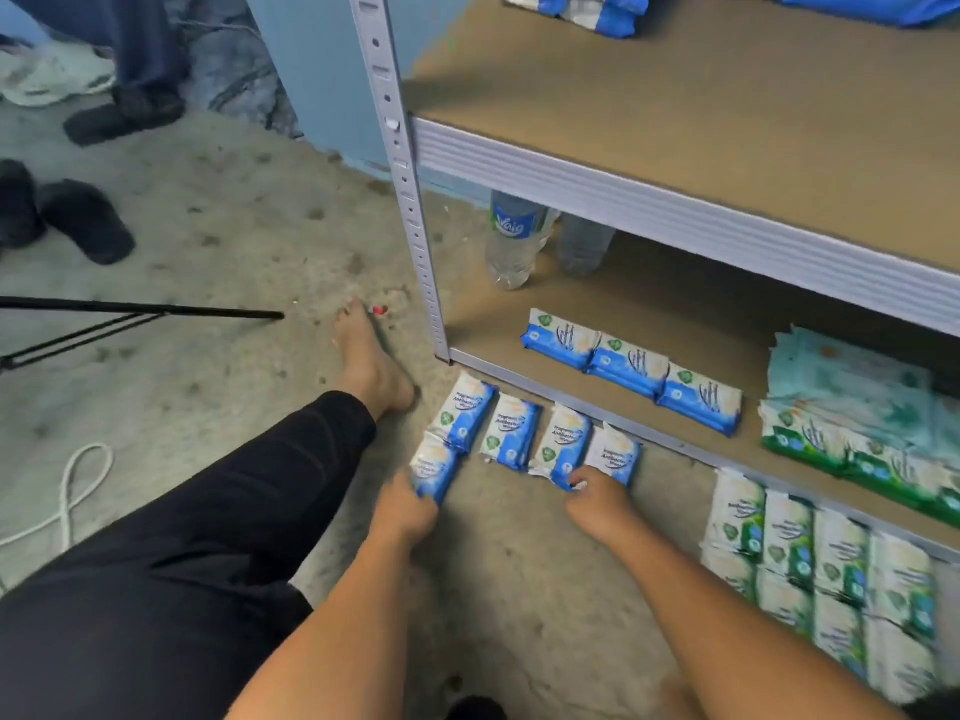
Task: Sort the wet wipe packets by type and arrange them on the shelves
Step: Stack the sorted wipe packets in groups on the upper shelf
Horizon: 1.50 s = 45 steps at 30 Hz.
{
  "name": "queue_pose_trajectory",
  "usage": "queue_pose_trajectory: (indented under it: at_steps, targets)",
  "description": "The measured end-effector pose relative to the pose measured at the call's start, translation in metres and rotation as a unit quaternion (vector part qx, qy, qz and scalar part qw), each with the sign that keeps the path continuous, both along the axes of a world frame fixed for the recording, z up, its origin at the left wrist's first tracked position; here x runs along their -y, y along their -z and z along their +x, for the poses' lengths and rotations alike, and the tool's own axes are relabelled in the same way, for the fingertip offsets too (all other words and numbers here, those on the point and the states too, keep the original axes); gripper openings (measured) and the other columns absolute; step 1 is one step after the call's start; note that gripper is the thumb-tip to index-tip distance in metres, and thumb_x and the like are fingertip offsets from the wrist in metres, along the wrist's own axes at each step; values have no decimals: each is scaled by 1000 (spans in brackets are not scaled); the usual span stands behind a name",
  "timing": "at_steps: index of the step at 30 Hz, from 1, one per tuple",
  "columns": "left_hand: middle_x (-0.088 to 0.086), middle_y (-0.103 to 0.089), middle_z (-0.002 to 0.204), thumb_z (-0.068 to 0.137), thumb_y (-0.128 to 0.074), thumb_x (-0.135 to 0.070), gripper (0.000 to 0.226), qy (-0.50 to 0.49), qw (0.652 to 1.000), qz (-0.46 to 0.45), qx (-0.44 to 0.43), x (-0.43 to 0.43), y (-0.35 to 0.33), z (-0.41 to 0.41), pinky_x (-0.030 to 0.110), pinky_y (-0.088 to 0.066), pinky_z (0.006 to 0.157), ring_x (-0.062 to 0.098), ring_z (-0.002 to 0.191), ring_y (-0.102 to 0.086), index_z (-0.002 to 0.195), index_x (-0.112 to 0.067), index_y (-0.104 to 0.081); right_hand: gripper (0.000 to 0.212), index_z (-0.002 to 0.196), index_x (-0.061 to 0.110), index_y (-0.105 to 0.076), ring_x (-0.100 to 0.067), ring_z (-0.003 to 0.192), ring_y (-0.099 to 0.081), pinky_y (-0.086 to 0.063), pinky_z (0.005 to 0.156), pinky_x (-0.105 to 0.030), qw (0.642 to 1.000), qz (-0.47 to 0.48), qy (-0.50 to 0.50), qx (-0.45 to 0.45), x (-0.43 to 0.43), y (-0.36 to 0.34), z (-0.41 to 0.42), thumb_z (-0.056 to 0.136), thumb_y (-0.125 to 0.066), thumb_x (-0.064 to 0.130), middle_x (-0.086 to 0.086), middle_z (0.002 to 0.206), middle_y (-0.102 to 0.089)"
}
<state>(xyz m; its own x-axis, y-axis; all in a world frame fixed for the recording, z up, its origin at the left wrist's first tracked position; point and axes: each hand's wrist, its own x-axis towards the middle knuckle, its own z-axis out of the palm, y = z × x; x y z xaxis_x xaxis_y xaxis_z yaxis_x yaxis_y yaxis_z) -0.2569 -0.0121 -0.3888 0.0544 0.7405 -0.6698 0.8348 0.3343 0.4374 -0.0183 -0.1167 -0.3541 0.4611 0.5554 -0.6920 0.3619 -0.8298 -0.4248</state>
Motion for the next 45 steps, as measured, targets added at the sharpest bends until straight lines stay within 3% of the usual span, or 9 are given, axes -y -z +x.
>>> queue_pose_trajectory:
  at_steps: [9,11,14,18,24,28,34,39,45]
  targets:
    - [19,-50,128,83,-60,-22,44,-27,998,-7,-58,-22,33,29,37,-47,94,37,115,-54,125,-8,-56,18,102,9,-65,-31,86,-61,-46,71,-29,982,2,170,88,-11,47,26,85,-60,10,-13,103,-69]
    - [19,-46,127,78,-63,-25,49,-33,997,-16,-69,-23,35,35,34,-52,84,36,109,-57,122,-5,-59,28,105,9,-63,-36,93,-65,-52,75,-34,964,6,243,104,-14,53,36,78,-66,15,-15,106,-68]
    - [17,-45,126,80,-64,-20,45,-33,996,-22,-81,-23,35,42,27,-47,60,34,106,-57,121,-3,-58,35,86,14,-58,-32,73,-70,-60,71,-40,936,-25,344,71,-17,63,49,57,-70,29,-9,87,-71]
    - [10,-56,107,78,-65,-17,34,-46,996,-23,-70,-24,27,47,23,-38,39,19,68,-60,110,-8,-59,25,85,10,-68,-24,62,-67,-55,62,-30,922,-33,386,21,-22,61,53,68,-72,28,-6,76,-72]
    - [6,-62,102,81,-67,-18,29,-54,995,-33,-72,-17,24,47,22,-39,42,8,62,-53,107,-15,-54,30,91,9,-70,-19,64,-62,-49,64,-31,921,-55,384,-31,-18,72,57,79,-74,36,-8,86,-72]
    - [4,-63,101,72,-71,-29,37,-41,996,-40,-67,-11,18,46,37,-57,73,23,86,-63,103,-21,-51,35,96,4,-73,-24,65,-69,-48,54,-25,918,-17,394,-41,-17,72,52,73,-81,30,-10,85,-75]
    - [10,-64,123,81,-71,-26,51,20,995,-80,-52,0,4,55,28,-43,76,25,103,-60,127,-14,-54,35,99,0,-71,-24,62,-70,-51,56,-28,907,3,416,-61,2,53,39,72,-84,19,-12,82,-74]
    - [6,-63,117,81,-69,-29,44,90,993,-72,-32,5,-49,68,27,-44,72,19,92,-57,120,-14,-57,33,94,6,-71,-25,60,-72,-59,60,-33,908,50,409,-74,19,3,34,69,-83,22,-8,73,-75]
    - [7,-62,126,85,-74,-31,62,105,992,35,56,25,-155,80,27,-51,85,22,105,-62,139,-15,-48,26,97,13,-71,-22,68,-72,-60,63,-35,907,172,375,-79,23,-112,20,74,-79,22,-4,83,-74]
